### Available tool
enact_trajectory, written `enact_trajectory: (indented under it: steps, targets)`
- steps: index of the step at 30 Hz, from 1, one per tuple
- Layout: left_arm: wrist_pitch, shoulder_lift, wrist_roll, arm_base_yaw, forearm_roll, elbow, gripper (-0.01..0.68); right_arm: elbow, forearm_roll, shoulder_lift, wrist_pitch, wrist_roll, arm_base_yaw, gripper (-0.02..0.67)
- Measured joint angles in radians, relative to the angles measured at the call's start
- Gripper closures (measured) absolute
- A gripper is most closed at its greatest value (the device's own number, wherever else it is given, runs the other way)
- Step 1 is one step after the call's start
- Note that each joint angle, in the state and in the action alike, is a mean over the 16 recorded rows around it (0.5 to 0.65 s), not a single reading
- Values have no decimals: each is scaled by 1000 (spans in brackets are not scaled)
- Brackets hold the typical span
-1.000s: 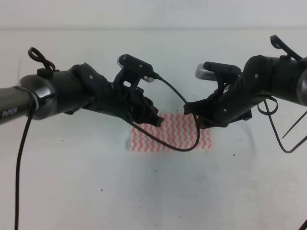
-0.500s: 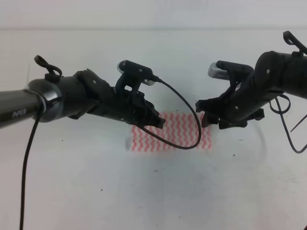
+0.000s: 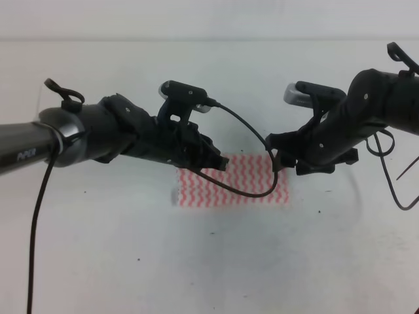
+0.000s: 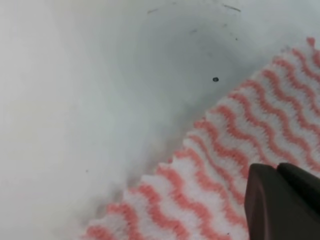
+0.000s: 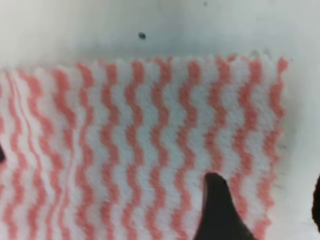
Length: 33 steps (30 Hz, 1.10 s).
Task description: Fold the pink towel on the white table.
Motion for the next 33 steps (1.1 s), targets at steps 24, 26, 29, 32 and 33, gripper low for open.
enact_trajectory:
  steps: [24, 26, 29, 32, 33]
  targets:
    - [3, 64, 17, -1, -13, -1, 676, 0, 49, 30, -13, -3, 0, 289]
    - [2, 67, 17, -1, -13, -1, 676, 0, 50, 32, -14, -3, 0, 289]
    - [1, 73, 18, -1, -13, -1, 676, 0, 53, 34, -15, -3, 0, 288]
    - [1, 80, 18, -1, -13, -1, 676, 0, 55, 36, -15, -4, 0, 287]
    - [2, 82, 18, -1, -13, -1, 676, 0, 56, 36, -15, -4, 0, 287]
